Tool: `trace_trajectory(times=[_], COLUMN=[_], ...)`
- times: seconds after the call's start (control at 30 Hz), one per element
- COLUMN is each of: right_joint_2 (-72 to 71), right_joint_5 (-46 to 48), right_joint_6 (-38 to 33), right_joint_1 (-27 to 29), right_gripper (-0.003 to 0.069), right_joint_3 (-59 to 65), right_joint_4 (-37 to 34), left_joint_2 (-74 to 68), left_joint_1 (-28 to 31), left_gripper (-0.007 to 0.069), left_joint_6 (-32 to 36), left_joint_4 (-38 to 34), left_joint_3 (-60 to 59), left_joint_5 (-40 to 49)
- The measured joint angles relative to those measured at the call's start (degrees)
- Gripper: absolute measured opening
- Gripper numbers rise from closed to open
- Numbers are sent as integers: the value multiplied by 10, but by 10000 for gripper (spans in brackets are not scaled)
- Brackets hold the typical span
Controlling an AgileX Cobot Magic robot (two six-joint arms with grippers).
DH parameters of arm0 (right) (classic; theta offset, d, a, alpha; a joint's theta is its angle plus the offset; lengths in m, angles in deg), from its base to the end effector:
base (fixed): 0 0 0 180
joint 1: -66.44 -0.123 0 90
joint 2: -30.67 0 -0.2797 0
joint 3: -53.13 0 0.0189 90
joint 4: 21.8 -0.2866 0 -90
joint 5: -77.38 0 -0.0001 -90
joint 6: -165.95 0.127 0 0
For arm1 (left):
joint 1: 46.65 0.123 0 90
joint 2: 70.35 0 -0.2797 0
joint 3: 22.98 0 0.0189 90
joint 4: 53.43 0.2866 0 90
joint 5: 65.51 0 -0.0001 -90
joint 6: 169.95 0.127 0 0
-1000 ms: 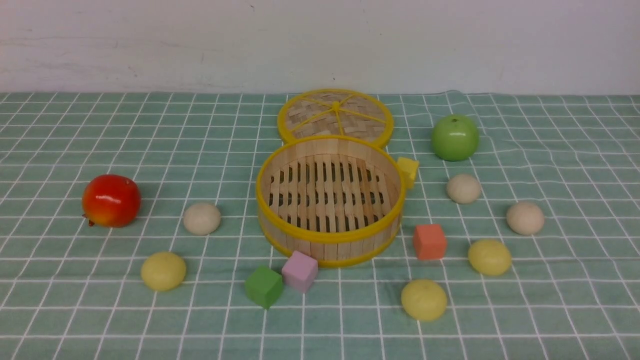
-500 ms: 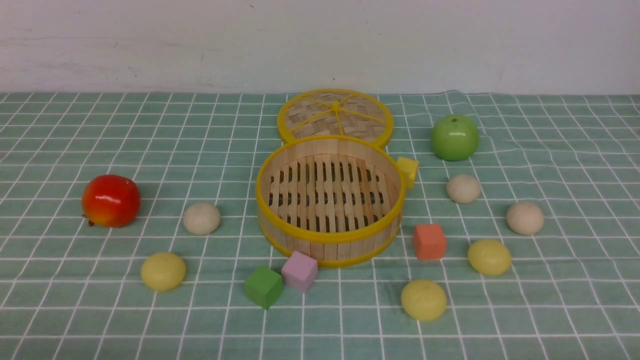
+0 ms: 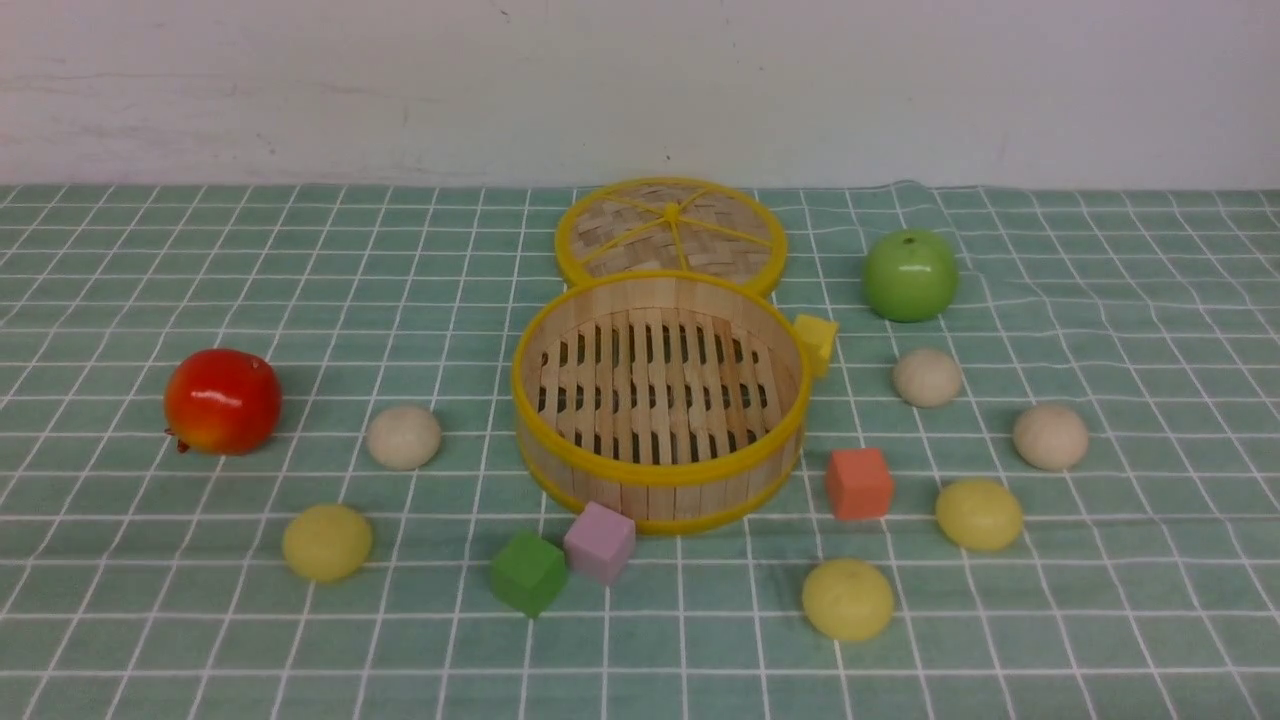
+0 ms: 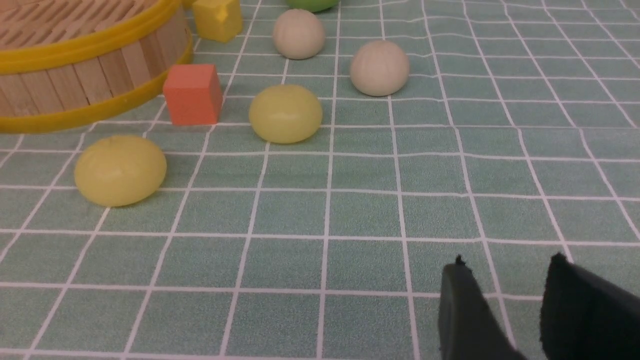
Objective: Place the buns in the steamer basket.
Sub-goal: Use the left arm to grab a steamed stuffed bun
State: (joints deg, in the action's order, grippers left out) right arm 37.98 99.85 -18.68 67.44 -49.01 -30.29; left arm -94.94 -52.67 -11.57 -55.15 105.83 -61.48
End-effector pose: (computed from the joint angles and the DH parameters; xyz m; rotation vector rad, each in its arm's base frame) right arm 0.1276 0.0050 0.1635 0.0302 1.8748 0.0796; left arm 0.1430 -0.0154 0.3505 -0.2099 1.3904 -0.4275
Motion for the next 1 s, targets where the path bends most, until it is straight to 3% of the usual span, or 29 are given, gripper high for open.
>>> trace_trajectory(times=[0.13,0.27,0.5,0.77,1.0], right_joint_2=[0,0,0,0,0], right_joint_5=[0,0,0,0,0], right_joint_6=[0,0,0,0,0], right_joint_1=[0,0,0,0,0], right_gripper=[239,239,239,239,239], right_joint_3=[0,0,0,0,0], right_joint_4=[0,0,0,0,0], left_joint_2=[-106,-172,-247,-381,-524], left_joint_1=[0,0,0,0,0], left_gripper=[238,238,238,238,238], left_joint_6=[1,9,9,9,11], left_joint_4=[2,17,4,-60,-33], left_joint_3=[66,67,67,75,177], left_joint_5=[161,236,264,205,306])
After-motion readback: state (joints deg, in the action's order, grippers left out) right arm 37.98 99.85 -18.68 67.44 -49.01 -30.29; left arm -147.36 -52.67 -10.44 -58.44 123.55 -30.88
